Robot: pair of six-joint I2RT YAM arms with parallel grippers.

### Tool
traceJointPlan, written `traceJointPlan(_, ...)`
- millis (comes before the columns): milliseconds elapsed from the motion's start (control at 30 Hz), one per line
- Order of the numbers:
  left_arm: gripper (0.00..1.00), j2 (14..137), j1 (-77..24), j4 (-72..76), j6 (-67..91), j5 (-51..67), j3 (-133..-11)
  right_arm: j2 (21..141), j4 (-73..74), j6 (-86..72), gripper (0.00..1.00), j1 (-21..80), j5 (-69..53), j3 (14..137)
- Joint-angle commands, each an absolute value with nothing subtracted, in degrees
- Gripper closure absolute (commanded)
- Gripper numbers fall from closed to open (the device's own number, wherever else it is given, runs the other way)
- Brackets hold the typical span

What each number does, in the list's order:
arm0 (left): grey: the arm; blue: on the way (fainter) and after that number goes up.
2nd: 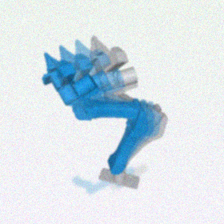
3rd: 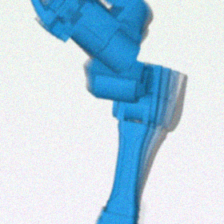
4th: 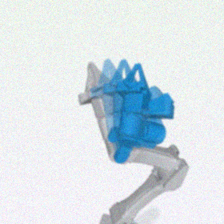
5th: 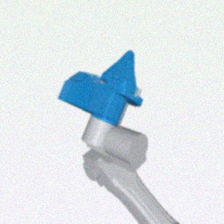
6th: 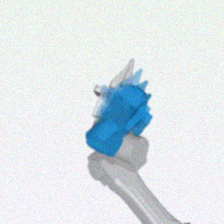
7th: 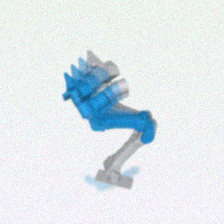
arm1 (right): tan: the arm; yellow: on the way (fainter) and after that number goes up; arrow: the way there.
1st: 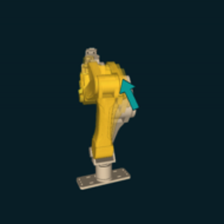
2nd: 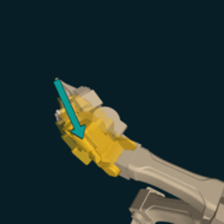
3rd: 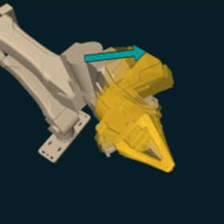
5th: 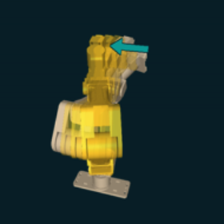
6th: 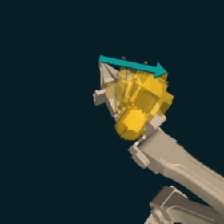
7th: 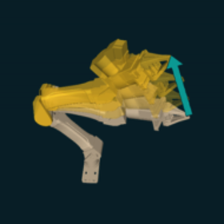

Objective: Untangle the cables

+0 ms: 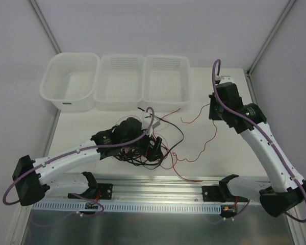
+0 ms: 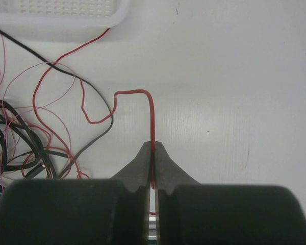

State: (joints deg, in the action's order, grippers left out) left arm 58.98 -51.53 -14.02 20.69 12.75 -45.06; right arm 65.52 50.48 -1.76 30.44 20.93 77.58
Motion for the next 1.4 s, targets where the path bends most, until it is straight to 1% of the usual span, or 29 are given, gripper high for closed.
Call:
traceJointPlan(0, 0.01, 68.2, -58.8, -10.0, 13.2, 6.5, -51.7, 64.9, 51.5, -1.3, 0.99, 24.9, 16.1, 84.1)
traceJointPlan(100, 0.01, 76.7, -61.3, -9.8, 11.9, 3.3, -56.1, 64.9, 53.4, -1.1, 0.99, 21.8, 14.1, 88.4)
traceJointPlan(200, 0.01, 82.6, -63.0, -8.5, 12.1, 1.6, -58.9, 64.4, 54.8, -0.9, 0.99, 20.1, 12.9, 90.8)
traceJointPlan(433, 0.01, 92.4, -64.5, -4.5, 15.1, 1.5, -61.6, 62.7, 56.3, -0.4, 0.99, 16.3, 11.6, 96.8)
traceJointPlan(567, 0.01, 97.5, -66.2, -2.4, 16.3, 0.4, -63.3, 62.4, 56.6, -0.4, 0.99, 15.2, 10.3, 97.9)
traceJointPlan(700, 0.04, 100.8, -66.5, 1.5, 17.2, 0.3, -64.4, 61.9, 56.0, -0.8, 0.99, 15.1, 8.9, 96.5)
traceJointPlan(833, 0.12, 103.5, -66.6, 2.8, 17.6, 0.3, -65.5, 61.1, 55.7, -0.7, 0.99, 14.7, 9.1, 96.0)
traceJointPlan(933, 0.26, 104.3, -66.8, 4.6, 18.9, 1.1, -64.4, 60.6, 55.5, -0.4, 0.99, 14.2, 8.9, 95.8)
traceJointPlan(967, 0.39, 104.4, -66.8, 5.2, 19.7, 1.3, -63.6, 60.6, 55.6, -0.4, 0.99, 14.2, 8.9, 95.7)
traceJointPlan(1000, 0.47, 104.4, -67.0, 6.2, 20.0, 1.5, -63.2, 60.3, 55.5, -0.4, 0.99, 14.0, 9.0, 95.5)
traceJointPlan(1033, 0.53, 104.5, -67.1, 6.5, 20.4, 1.6, -62.8, 60.1, 55.5, -0.4, 0.99, 13.9, 9.0, 94.8)
traceJointPlan(1067, 0.66, 104.4, -67.2, 6.8, 20.6, 1.6, -62.4, 59.9, 55.1, -0.4, 0.99, 13.9, 8.7, 94.2)
traceJointPlan(1133, 0.78, 104.3, -67.4, 6.9, 20.9, 1.3, -62.1, 59.2, 54.8, -0.5, 0.99, 13.6, 8.5, 93.0)
traceJointPlan(1167, 0.86, 103.6, -67.4, 6.9, 20.9, 1.1, -61.8, 59.1, 54.7, -0.4, 0.99, 13.5, 8.4, 92.6)
traceJointPlan(1200, 0.99, 103.0, -67.4, 6.9, 20.9, 0.9, -61.6, 58.9, 54.7, -0.4, 0.99, 13.6, 8.4, 92.0)
traceJointPlan(1300, 1.0, 99.8, -67.4, 6.5, 20.2, 0.4, -61.0, 58.1, 54.7, -0.5, 0.96, 13.6, 7.7, 89.2)
traceJointPlan(1333, 1.0, 98.6, -67.4, 5.6, 19.6, -1.5, -61.2, 57.6, 54.5, -0.5, 0.95, 13.6, 7.1, 88.3)
traceJointPlan(1367, 1.0, 96.3, -67.4, 4.7, 19.3, -1.8, -62.0, 57.0, 54.4, -0.9, 0.9, 13.6, 6.3, 85.4)
